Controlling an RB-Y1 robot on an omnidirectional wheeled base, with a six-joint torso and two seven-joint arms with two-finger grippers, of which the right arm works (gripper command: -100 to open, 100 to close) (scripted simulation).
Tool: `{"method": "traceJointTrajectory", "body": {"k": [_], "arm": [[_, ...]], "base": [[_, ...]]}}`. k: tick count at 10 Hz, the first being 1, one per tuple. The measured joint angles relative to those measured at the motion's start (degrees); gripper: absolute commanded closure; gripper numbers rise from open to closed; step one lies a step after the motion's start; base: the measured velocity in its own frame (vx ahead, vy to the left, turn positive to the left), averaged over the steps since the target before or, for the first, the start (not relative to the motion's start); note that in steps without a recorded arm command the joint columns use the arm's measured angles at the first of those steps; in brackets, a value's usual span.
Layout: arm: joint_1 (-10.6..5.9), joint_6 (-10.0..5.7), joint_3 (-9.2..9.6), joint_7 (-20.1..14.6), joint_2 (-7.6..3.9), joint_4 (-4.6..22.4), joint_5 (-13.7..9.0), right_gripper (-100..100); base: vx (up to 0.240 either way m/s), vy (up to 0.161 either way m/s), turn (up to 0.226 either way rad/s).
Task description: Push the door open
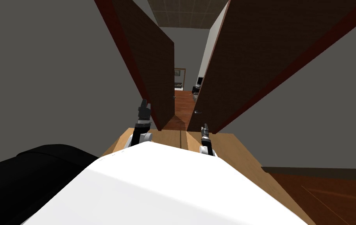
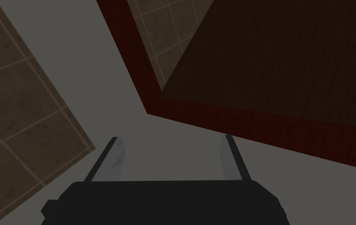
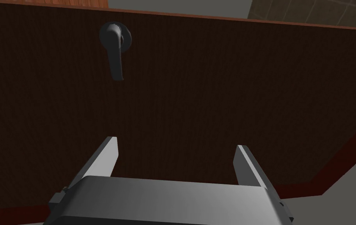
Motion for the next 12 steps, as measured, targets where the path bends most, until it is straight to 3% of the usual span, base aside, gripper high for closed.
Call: {"method": "traceJointTrajectory", "body": {"k": [12], "arm": [[-6.43,-3.72,-1.04,0.63,-0.71,16.39,-2.72,-100]], "base": [[0.073,-0.088,0.146]]}}
